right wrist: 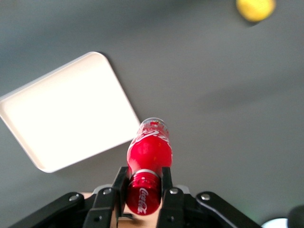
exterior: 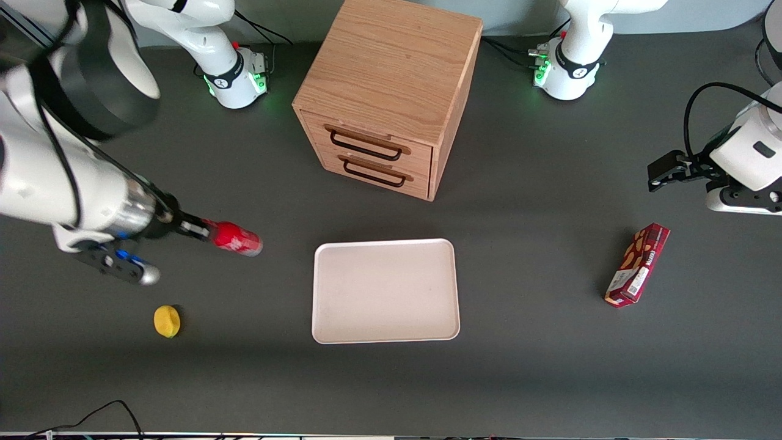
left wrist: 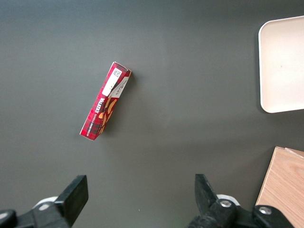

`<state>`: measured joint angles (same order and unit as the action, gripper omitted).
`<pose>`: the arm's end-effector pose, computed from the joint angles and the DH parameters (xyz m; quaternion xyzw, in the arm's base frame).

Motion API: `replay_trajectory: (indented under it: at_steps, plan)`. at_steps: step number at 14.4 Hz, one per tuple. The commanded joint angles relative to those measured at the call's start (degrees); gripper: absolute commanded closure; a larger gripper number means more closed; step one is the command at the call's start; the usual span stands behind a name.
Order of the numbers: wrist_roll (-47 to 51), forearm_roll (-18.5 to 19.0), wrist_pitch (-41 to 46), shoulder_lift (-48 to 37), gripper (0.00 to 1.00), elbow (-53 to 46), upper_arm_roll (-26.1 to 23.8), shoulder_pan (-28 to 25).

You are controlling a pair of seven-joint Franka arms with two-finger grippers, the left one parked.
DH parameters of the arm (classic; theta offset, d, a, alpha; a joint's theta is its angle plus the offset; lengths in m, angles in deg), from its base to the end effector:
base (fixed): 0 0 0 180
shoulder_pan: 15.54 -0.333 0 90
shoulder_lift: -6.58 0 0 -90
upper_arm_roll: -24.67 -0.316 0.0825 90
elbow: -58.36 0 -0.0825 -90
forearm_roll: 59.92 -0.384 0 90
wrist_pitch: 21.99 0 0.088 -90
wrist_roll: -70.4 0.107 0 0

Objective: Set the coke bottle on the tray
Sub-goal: 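Carry the bottle over the white tray and lower it onto the tray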

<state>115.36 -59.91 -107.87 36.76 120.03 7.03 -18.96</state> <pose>0.6622 0.1930 0.5311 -0.9711 0.2224 0.0756 0.0428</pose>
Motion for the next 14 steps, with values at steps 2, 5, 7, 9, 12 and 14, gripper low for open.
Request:
replay_trajectory:
  at_steps: [2,5,7,9,12,14]
  plan:
    - [14.08,3.48,-9.88,13.48,1.00,-9.47,-0.73,-5.36]
    - [21.21,7.89,-19.29,19.90,1.00,-9.38,-1.78,-7.04]
    - [22.63,10.17,-21.25,21.93,1.00,-9.38,-1.78,-8.10]
    - [22.81,10.62,-21.69,22.55,0.81,-9.21,-1.78,-8.19]
    - [22.54,12.99,-20.91,21.86,0.00,-8.94,-2.48,-7.84]
    - [22.19,14.04,-15.92,18.79,0.00,-8.94,-5.20,-6.35]
